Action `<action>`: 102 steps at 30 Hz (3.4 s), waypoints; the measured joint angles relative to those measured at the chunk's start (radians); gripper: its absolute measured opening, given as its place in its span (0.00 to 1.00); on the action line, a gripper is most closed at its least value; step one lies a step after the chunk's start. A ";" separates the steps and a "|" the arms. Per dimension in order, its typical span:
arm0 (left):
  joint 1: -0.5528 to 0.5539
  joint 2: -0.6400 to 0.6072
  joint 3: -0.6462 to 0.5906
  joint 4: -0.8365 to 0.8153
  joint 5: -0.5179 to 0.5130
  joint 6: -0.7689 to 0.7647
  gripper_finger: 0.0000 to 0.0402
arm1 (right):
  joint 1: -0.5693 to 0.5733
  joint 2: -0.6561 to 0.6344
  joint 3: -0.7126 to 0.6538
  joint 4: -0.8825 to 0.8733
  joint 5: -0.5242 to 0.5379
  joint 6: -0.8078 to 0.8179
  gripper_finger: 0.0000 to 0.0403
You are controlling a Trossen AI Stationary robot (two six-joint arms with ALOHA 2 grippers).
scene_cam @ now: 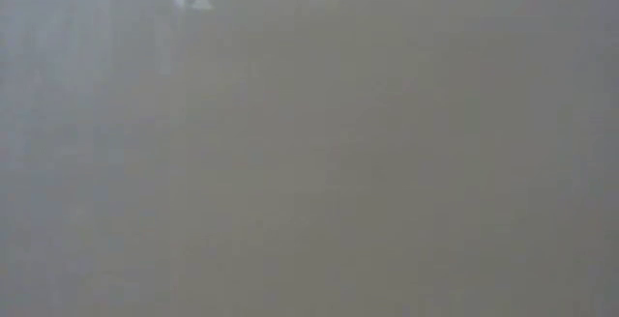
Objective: Pick and place Granola Bars by type
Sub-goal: Put the left red granola bar into the gray bin
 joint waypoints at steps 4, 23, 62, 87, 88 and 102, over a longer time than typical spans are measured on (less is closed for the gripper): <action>0.000 0.000 0.000 0.000 0.000 0.000 0.00 | 0.000 0.000 -0.007 0.029 -0.002 0.001 0.57; 0.000 0.000 0.000 0.000 0.000 0.001 0.00 | -0.001 0.000 -0.023 0.090 -0.002 0.037 0.57; 0.000 0.000 0.000 0.000 0.000 0.001 0.00 | -0.002 0.000 -0.074 0.170 -0.013 0.052 0.37; 0.000 0.000 0.000 0.000 0.000 0.001 0.00 | -0.003 -0.006 -0.072 0.169 -0.033 0.052 0.17; 0.000 0.000 0.000 0.000 0.000 0.001 0.00 | -0.003 -0.012 -0.072 0.169 -0.034 0.050 0.17; 0.000 0.000 0.000 0.000 0.000 0.001 0.00 | 0.010 -0.155 -0.072 0.164 -0.084 -0.036 0.15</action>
